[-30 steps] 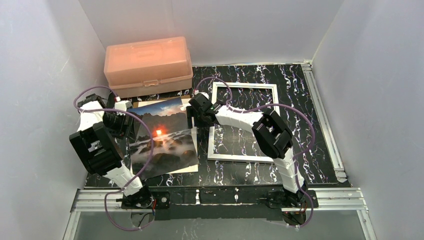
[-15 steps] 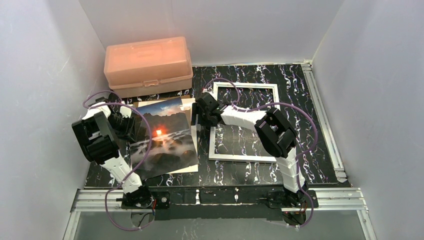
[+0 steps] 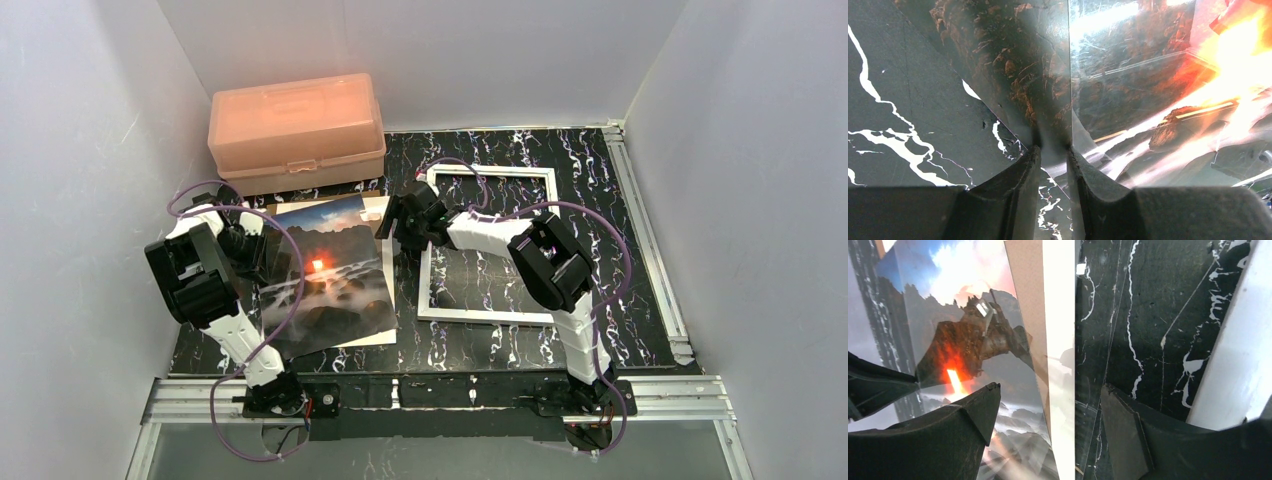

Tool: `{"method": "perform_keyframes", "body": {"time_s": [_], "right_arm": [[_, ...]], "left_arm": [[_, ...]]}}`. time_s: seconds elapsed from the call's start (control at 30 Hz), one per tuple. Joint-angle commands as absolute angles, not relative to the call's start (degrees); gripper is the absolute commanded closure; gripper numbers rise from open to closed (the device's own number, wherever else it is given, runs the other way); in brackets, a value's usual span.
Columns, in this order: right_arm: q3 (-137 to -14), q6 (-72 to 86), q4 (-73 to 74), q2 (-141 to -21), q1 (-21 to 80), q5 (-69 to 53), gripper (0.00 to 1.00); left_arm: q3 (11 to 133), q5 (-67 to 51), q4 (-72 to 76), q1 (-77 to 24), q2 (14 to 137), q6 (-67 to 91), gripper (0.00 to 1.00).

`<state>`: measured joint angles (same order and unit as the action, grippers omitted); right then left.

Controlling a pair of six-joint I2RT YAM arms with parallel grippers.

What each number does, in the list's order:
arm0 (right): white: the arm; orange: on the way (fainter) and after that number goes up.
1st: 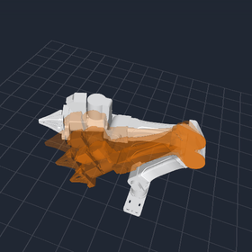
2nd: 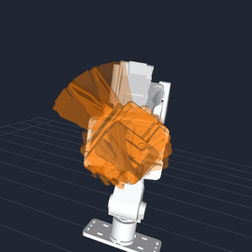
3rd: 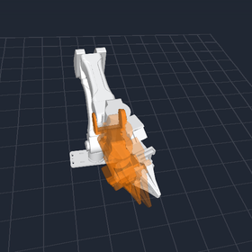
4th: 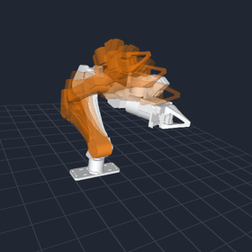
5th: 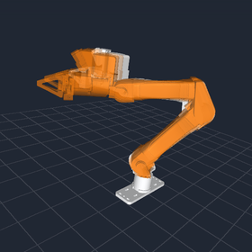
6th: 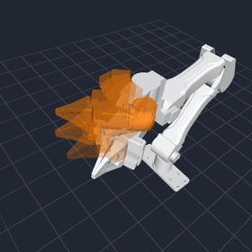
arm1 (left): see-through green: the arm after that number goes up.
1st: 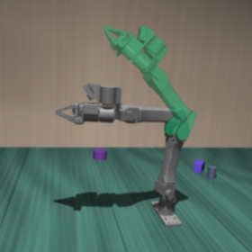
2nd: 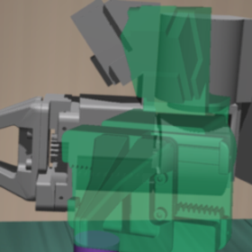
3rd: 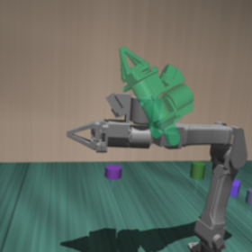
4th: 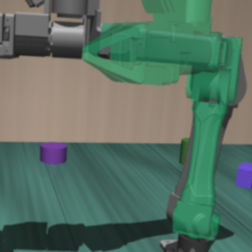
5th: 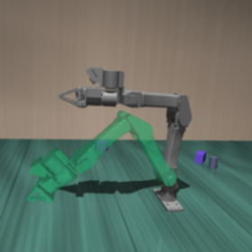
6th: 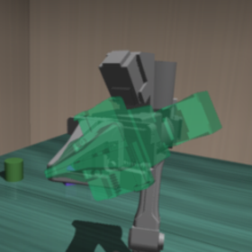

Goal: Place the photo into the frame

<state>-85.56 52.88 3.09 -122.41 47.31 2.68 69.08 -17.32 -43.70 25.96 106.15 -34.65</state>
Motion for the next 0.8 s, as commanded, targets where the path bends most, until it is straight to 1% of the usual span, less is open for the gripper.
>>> {"method": "perform_keyframes", "body": {"time_s": [0.0,0.17,0.3,0.77], "right_arm": [[-82.2,56.6,-2.2,-122.4,46.8,-1.5,0.19],[-75.2,62.1,-14.2,-119.9,45.9,-6.6,0.2],[-72.1,65.2,-20.4,-118.7,45.7,-9.1,0.22],[-68.6,65.8,-27.9,-114.5,45.7,-11.3,0.26]], "left_arm": [[66.2,-17.7,-40.7,24.7,109.3,-35.9,0.76],[66.2,-17.5,-40.3,24.2,109.8,-35.9,0.78],[66.2,-17.4,-39.9,23.6,110.0,-36.0,0.8],[66.4,-17.2,-39.6,22.9,110.2,-36.6,0.84]]}}
